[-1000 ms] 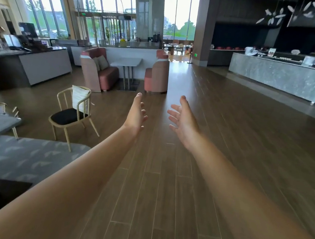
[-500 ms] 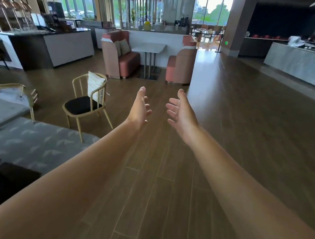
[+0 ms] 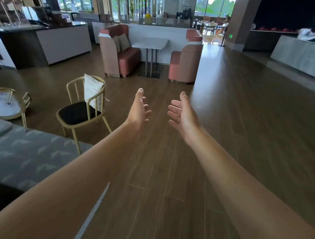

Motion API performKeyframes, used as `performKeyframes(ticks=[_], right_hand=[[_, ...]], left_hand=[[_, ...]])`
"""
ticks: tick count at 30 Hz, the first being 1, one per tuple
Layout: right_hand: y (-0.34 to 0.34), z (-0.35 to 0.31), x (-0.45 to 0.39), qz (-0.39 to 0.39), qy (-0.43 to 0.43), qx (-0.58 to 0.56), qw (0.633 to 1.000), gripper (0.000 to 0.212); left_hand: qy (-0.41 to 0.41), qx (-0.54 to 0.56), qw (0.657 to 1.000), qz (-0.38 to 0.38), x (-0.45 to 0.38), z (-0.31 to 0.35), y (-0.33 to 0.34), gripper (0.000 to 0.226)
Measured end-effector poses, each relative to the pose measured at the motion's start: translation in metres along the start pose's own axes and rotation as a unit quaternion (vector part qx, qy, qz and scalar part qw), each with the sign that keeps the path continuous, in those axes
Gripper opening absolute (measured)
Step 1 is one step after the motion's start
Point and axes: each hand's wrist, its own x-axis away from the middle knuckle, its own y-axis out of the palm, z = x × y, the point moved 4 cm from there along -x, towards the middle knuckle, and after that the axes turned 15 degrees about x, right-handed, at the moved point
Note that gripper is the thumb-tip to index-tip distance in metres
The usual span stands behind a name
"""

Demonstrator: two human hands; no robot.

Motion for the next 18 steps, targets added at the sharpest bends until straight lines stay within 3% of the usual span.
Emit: performKeyframes(ticks=[7,18], right_hand=[[0.036,-0.004,-0.130,-0.039,-0.005,0.018,0.999,0.061],[0.089,-0.063,-0.371,-0.124,-0.017,-0.012,0.992,0.062]], left_hand=[[-0.013,0.013,0.999,0.029,-0.128,-0.001,-0.018,0.064],[0.071,-0.038,0.992,0.101,-0.339,0.061,-0.015,0.066]])
